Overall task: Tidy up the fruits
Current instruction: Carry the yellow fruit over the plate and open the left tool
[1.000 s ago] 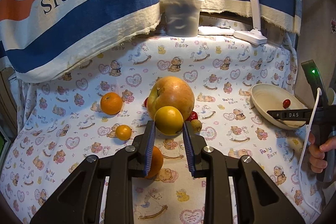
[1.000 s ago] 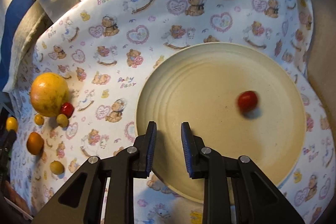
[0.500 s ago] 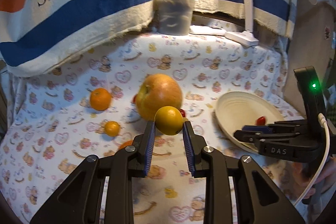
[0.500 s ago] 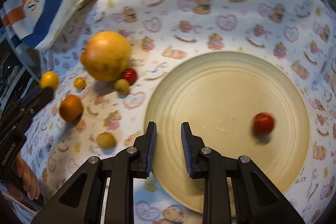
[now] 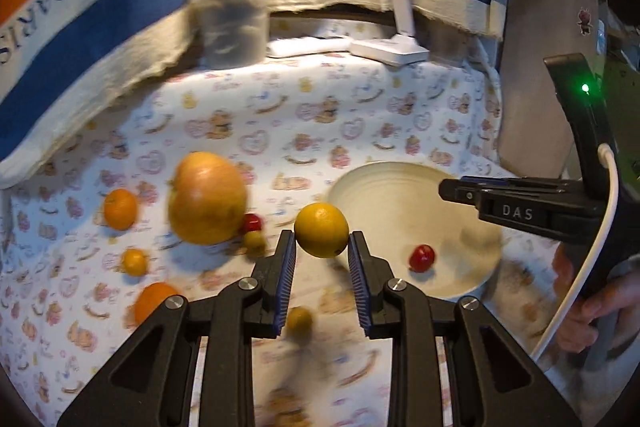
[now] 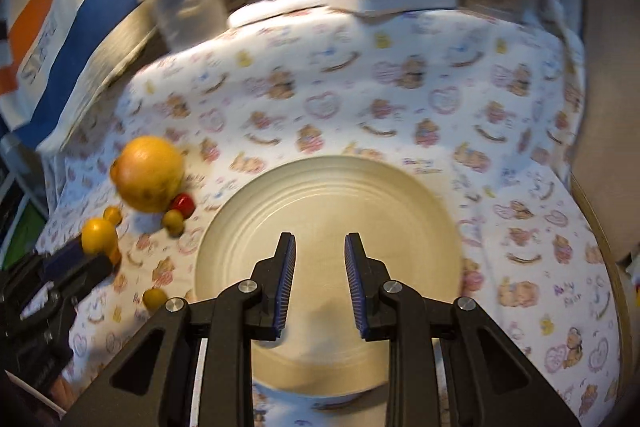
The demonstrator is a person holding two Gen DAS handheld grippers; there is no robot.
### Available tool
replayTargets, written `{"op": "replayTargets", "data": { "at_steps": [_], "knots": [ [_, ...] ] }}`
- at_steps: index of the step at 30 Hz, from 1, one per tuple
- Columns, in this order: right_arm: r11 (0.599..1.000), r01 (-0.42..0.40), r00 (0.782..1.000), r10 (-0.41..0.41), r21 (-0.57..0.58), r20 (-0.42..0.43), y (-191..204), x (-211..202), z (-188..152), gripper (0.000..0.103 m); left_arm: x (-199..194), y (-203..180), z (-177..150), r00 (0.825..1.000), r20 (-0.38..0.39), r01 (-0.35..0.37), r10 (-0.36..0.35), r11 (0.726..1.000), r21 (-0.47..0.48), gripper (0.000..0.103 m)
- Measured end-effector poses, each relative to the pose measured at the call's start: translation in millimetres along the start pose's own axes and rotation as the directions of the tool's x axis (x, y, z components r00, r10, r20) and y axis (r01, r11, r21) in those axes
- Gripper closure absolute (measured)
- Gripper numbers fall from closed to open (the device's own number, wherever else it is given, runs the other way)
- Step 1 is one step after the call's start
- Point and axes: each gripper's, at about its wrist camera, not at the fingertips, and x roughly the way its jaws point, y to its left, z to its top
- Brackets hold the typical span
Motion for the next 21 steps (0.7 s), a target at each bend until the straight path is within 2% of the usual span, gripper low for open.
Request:
{"op": "replayTargets", "data": {
  "at_steps": [3, 6, 11, 13, 16, 19, 21],
  "knots": [
    [1.000, 0.018, 0.999, -0.017, -0.008, 0.036, -8.0, -4.4, 2.0, 0.077, 13.6, -12.0, 7.1, 0.998, -0.050, 0.032, -0.032, 0.999, -0.014, 0.077],
    [0.999, 0.043, 0.999, -0.043, 0.001, 0.000, -14.2, 6.6, 1.1, 0.077, 31.4, -23.4, 10.0, 0.995, -0.096, 0.040, -0.040, 0.999, -0.010, 0.077],
    [0.996, -0.026, 1.000, 0.025, 0.085, 0.006, -34.8, 3.2, 3.0, 0.077, 51.2, -33.5, 10.4, 0.987, -0.148, 0.066, -0.066, 0.998, -0.004, 0.077],
    [0.994, -0.075, 0.997, 0.074, 0.076, 0.009, -37.7, 1.4, 4.3, 0.077, 63.1, -35.4, 9.8, 0.976, -0.209, 0.059, -0.059, 0.998, -0.009, 0.077],
    [0.994, -0.086, 0.996, 0.086, 0.062, 0.001, -34.0, 2.7, 4.0, 0.077, 74.2, -37.4, 5.0, 0.959, -0.273, 0.077, -0.081, 0.997, -0.026, 0.077],
    [0.994, -0.095, 0.996, 0.095, 0.045, 0.002, -28.8, 1.2, 3.8, 0.077, 75.1, -40.6, 0.5, 0.958, -0.282, 0.054, -0.053, 0.999, -0.003, 0.077],
    [0.994, -0.098, 0.995, 0.098, 0.040, 0.011, -26.9, -1.5, 3.5, 0.077, 70.0, -40.4, -0.7, 0.965, -0.261, 0.038, -0.035, 0.999, 0.005, 0.077]
  ]
}}
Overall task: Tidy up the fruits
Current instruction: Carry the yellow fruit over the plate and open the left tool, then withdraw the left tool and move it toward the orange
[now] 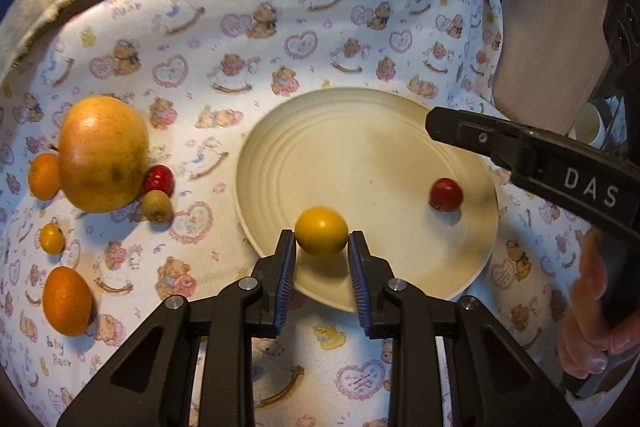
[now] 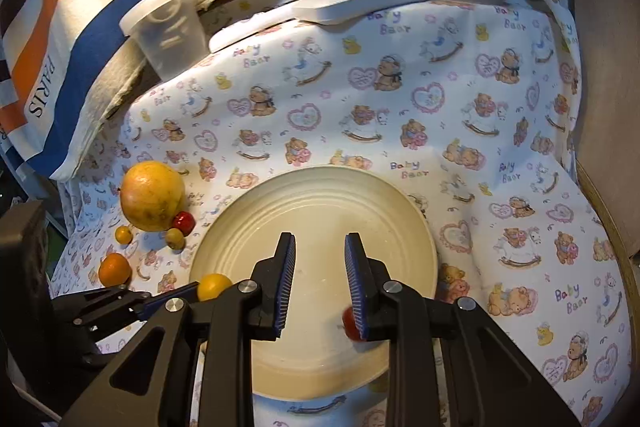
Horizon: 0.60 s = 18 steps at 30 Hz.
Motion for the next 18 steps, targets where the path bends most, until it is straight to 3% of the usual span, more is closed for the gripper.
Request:
{"op": "replayTargets", "data": {
  "at_steps": [7, 9, 11, 14, 16, 18],
  "knots": [
    [1.000, 0.018, 1.000, -0.018, 0.007, 0.012, -1.2, -2.1, 1.0, 0.077, -12.2, 3.2, 2.6, 0.999, 0.034, -0.028, 0.028, 1.000, -0.002, 0.077],
    [1.000, 0.019, 1.000, -0.020, 0.008, 0.019, -1.3, -3.6, 1.5, 0.077, -21.7, 5.8, 1.5, 0.998, 0.059, -0.036, 0.035, 0.999, 0.012, 0.071],
    [1.000, 0.021, 0.999, -0.021, 0.008, 0.027, -0.4, -5.6, 1.2, 0.077, -33.0, 10.3, -0.5, 0.994, 0.090, -0.061, 0.058, 0.998, 0.030, 0.054],
    [1.000, 0.022, 0.999, -0.022, -0.009, 0.046, 4.0, -10.2, 1.1, 0.076, -50.1, 22.9, -5.7, 0.989, 0.120, -0.095, 0.091, 0.995, 0.029, 0.051],
    [0.999, 0.029, 0.998, -0.027, -0.027, 0.063, 7.9, -13.0, 0.5, 0.069, -63.2, 35.4, -12.4, 0.984, 0.154, -0.089, 0.089, 0.996, -0.004, 0.048],
    [0.998, 0.047, 0.995, -0.042, -0.049, 0.089, 12.9, -16.7, -0.7, 0.050, -76.3, 49.6, -19.8, 0.975, 0.198, -0.089, 0.097, 0.995, -0.052, 0.038]
  ]
}}
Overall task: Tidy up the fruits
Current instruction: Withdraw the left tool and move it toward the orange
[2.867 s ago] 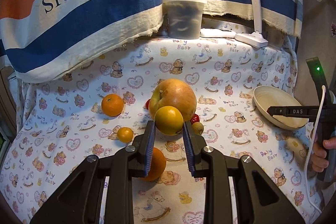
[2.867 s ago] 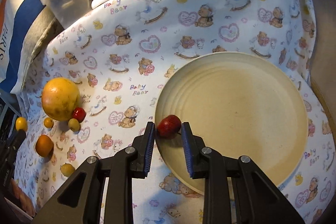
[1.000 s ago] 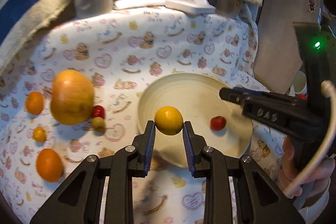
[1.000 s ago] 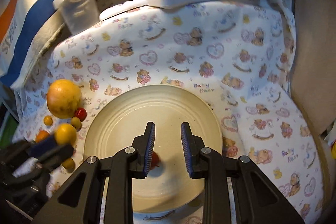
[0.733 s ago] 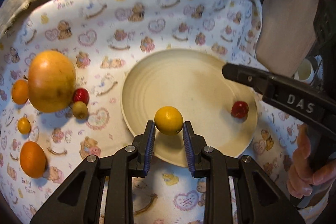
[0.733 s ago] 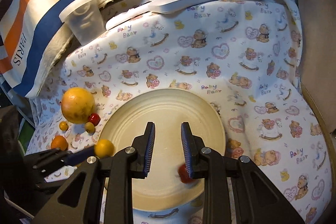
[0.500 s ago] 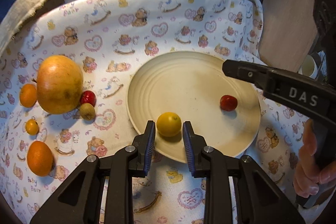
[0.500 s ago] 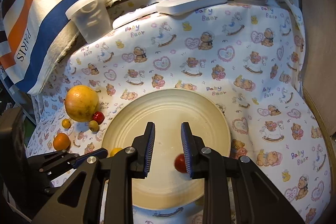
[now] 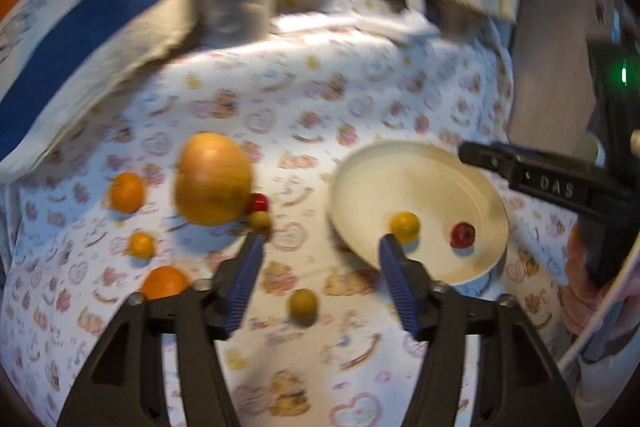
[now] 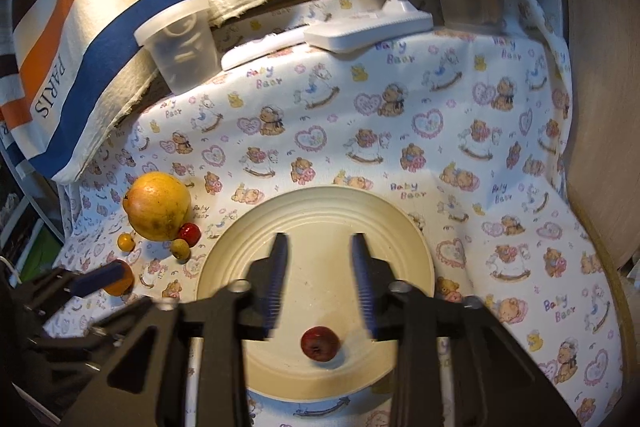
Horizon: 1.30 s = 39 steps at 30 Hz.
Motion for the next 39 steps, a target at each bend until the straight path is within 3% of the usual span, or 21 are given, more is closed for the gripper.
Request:
{"op": "replayTargets", "data": {
  "at_steps": [2, 4, 5, 8, 11, 14, 18, 22, 25, 28, 32, 36, 39],
  "knots": [
    [1.000, -0.005, 1.000, 0.006, -0.017, 0.026, 4.9, -4.6, 0.3, 0.049, -10.9, 15.2, -2.7, 0.999, 0.042, -0.023, 0.025, 0.999, -0.039, 0.025],
    [0.999, -0.024, 0.998, 0.026, -0.033, 0.059, 9.7, -9.3, -1.1, 0.039, -20.4, 29.2, -3.3, 0.994, 0.086, -0.065, 0.070, 0.996, -0.060, 0.014],
    [0.999, -0.018, 0.997, 0.021, -0.038, 0.069, 11.8, -9.9, -1.6, 0.034, -25.0, 36.0, -3.9, 0.990, 0.111, -0.081, 0.088, 0.995, -0.066, 0.010],
    [0.998, 0.002, 0.997, 0.003, -0.064, 0.079, 20.1, -11.2, -3.2, 0.031, -37.3, 54.5, -6.2, 0.978, 0.177, -0.099, 0.110, 0.993, -0.069, 0.000],
    [0.998, 0.001, 0.994, 0.007, -0.070, 0.107, 24.8, -17.9, -4.2, 0.016, -46.4, 67.0, -11.9, 0.956, 0.245, -0.146, 0.161, 0.986, -0.080, 0.000],
    [0.997, 0.035, 0.988, -0.023, -0.075, 0.152, 29.0, -26.0, -4.1, 0.014, -51.1, 71.4, -20.4, 0.936, 0.307, -0.163, 0.170, 0.985, -0.049, 0.000],
    [0.998, 0.019, 0.986, -0.008, -0.066, 0.165, 29.8, -27.9, -5.2, 0.006, -43.5, 73.3, -29.8, 0.912, 0.314, -0.267, 0.264, 0.963, -0.035, 0.000],
    [0.992, 0.073, 0.979, -0.053, -0.099, 0.197, 37.4, -26.8, -8.5, 0.001, -41.9, 79.3, -30.5, 0.931, 0.304, -0.200, 0.203, 0.979, -0.040, 0.000],
    [0.992, 0.040, 0.983, -0.018, -0.118, 0.185, 42.2, -24.3, -11.0, 0.001, -41.4, 83.2, -32.3, 0.945, 0.281, -0.159, 0.168, 0.986, -0.054, 0.000],
    [0.991, 0.021, 0.988, 0.000, -0.129, 0.156, 47.1, -19.2, -14.1, 0.001, -33.1, 88.5, -32.0, 0.974, 0.192, -0.108, 0.121, 0.991, -0.076, 0.001],
    [0.987, 0.131, 0.972, -0.109, -0.095, 0.210, 52.5, -25.1, -18.1, 0.001, -24.6, 96.7, -32.0, 0.984, 0.131, -0.103, 0.119, 0.987, -0.119, 0.005],
    [0.994, 0.109, 0.963, -0.106, 0.001, 0.246, 49.7, -38.1, -14.6, 0.001, -16.8, 101.1, -35.4, 0.989, 0.084, -0.108, 0.120, 0.984, -0.141, 0.005],
    [0.996, 0.088, 0.968, -0.084, -0.005, 0.236, 54.3, -40.6, -10.6, 0.001, -14.0, 104.0, -37.1, 0.992, 0.069, -0.097, 0.109, 0.983, -0.154, 0.006]
  ]
}}
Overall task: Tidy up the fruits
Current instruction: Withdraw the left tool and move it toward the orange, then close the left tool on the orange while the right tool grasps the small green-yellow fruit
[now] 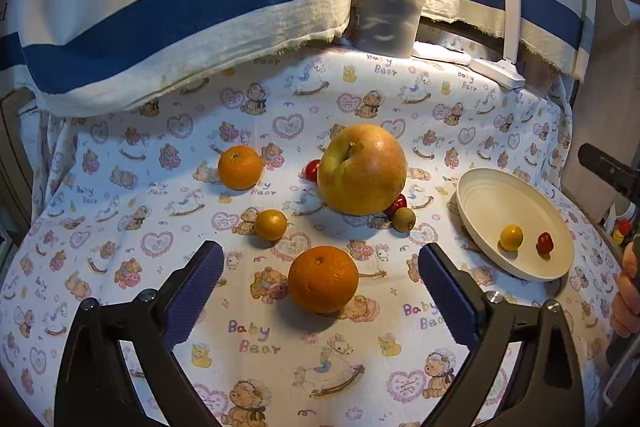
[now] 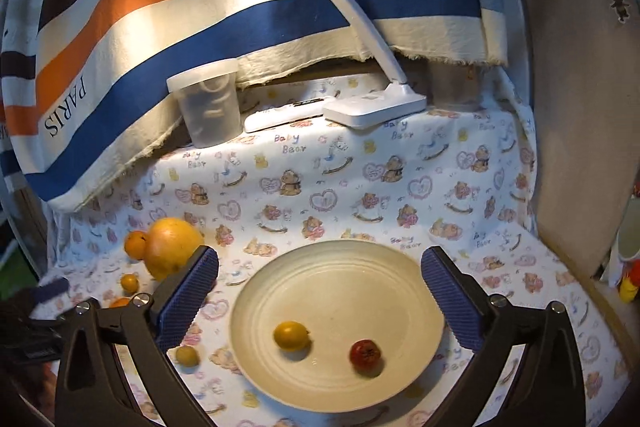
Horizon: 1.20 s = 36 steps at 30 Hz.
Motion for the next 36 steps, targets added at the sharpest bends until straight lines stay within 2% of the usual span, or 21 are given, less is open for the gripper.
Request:
{"op": "replayTargets", "data": {
  "at_steps": [3, 5, 11, 14, 16, 19, 21, 24, 30, 34, 36],
  "knots": [
    [0.998, 0.008, 1.000, -0.008, -0.060, 0.002, 13.3, -1.0, 3.5, 0.001, 3.4, 3.7, 1.2, 1.000, -0.010, -0.010, 0.010, 1.000, -0.019, 0.006],
    [0.994, -0.026, 0.999, 0.024, -0.103, -0.020, 25.5, -0.3, 6.8, 0.001, 4.7, 9.8, 1.8, 0.999, -0.004, -0.041, 0.041, 0.998, -0.042, 0.006],
    [0.983, -0.137, 0.988, 0.127, -0.124, -0.087, 56.5, -1.8, 10.6, 0.003, 7.5, 22.0, 2.9, 1.000, -0.019, 0.012, -0.014, 0.995, -0.099, 0.007],
    [0.969, -0.220, 0.970, 0.205, -0.113, -0.130, 71.5, -4.8, 3.9, 0.007, 9.6, 21.5, 2.4, 0.999, -0.034, 0.023, -0.026, 0.995, -0.097, 0.007],
    [0.965, -0.223, 0.969, 0.205, -0.136, -0.136, 79.7, -4.7, -0.8, 0.010, 12.0, 22.0, 1.9, 0.998, -0.044, 0.046, -0.051, 0.993, -0.110, 0.008],
    [0.965, -0.215, 0.969, 0.192, -0.151, -0.152, 87.8, 2.8, -7.2, 0.018, 17.9, 24.1, 0.0, 0.995, -0.076, 0.057, -0.067, 0.990, -0.132, 0.015],
    [0.962, -0.242, 0.959, 0.217, -0.129, -0.181, 88.4, 11.4, -10.9, 0.026, 20.2, 26.2, -0.5, 0.993, -0.083, 0.072, -0.085, 0.986, -0.153, 0.015],
    [0.946, -0.298, 0.931, 0.259, -0.125, -0.259, 96.1, 29.3, -24.6, 0.040, 24.0, 25.0, 0.2, 0.991, -0.082, 0.088, -0.102, 0.984, -0.157, 0.015],
    [0.929, -0.357, 0.879, 0.300, -0.095, -0.370, 98.4, 49.7, -45.9, 0.051, 39.2, 12.0, -4.1, 0.990, -0.130, 0.053, -0.064, 0.995, -0.087, 0.016],
    [0.933, -0.351, 0.876, 0.299, -0.075, -0.379, 95.2, 54.5, -49.1, 0.051, 45.3, 15.7, -5.5, 0.986, -0.152, 0.055, -0.073, 0.991, -0.119, 0.016],
    [0.934, -0.349, 0.875, 0.299, -0.070, -0.380, 93.3, 56.4, -49.8, 0.052, 52.8, 16.2, -6.5, 0.978, -0.186, 0.069, -0.094, 0.988, -0.139, 0.019]
  ]
}}
